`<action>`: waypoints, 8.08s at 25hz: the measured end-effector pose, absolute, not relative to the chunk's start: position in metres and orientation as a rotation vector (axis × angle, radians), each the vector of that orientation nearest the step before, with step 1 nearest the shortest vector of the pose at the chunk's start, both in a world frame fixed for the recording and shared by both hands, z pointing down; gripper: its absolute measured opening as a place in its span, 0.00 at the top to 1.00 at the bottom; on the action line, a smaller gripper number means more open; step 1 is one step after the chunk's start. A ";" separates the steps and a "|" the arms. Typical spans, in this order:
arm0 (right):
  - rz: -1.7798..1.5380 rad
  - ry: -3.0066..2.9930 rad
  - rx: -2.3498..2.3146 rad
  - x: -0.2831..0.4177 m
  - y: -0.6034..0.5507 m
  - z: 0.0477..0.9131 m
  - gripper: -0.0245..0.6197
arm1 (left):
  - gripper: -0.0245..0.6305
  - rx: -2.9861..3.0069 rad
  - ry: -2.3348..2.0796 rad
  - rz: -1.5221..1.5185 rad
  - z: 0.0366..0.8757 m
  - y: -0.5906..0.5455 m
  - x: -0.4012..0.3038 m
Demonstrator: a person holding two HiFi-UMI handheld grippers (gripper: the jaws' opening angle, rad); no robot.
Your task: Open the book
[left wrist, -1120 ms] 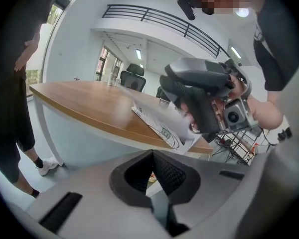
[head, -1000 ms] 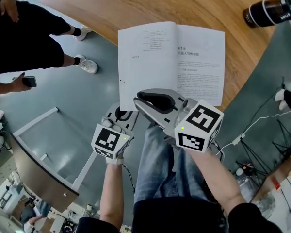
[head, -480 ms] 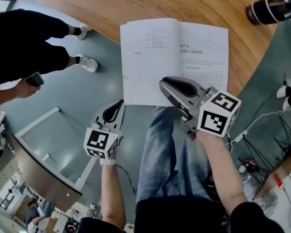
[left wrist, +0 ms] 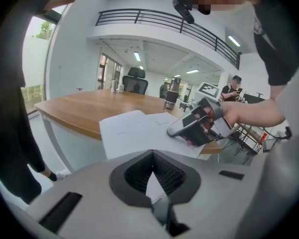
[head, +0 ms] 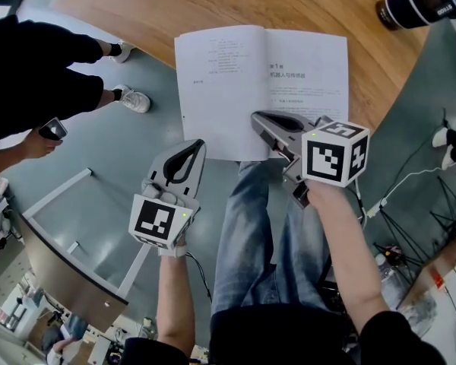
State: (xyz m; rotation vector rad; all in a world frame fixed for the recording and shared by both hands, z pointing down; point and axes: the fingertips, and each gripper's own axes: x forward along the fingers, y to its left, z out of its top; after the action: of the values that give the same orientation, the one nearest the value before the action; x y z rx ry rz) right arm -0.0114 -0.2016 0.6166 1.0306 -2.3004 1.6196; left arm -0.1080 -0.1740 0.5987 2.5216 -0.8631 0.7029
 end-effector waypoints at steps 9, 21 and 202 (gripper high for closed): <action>1.847 -2.117 0.922 -0.012 -0.204 0.633 0.98 | 0.95 2.649 -0.533 0.778 0.609 -0.145 -0.005; 2.051 -2.055 0.852 -0.005 -0.208 0.635 0.98 | 0.95 2.509 -0.460 0.884 0.635 -0.141 0.006; 0.284 -2.499 1.234 0.014 0.227 0.330 0.98 | 0.95 2.691 -0.750 0.102 0.309 0.207 -0.121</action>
State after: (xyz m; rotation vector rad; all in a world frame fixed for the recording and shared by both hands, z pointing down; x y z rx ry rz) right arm 0.0144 0.2273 0.3303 1.2335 -2.4994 0.2843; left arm -0.1210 0.2073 0.3087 2.6907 -0.7504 0.1024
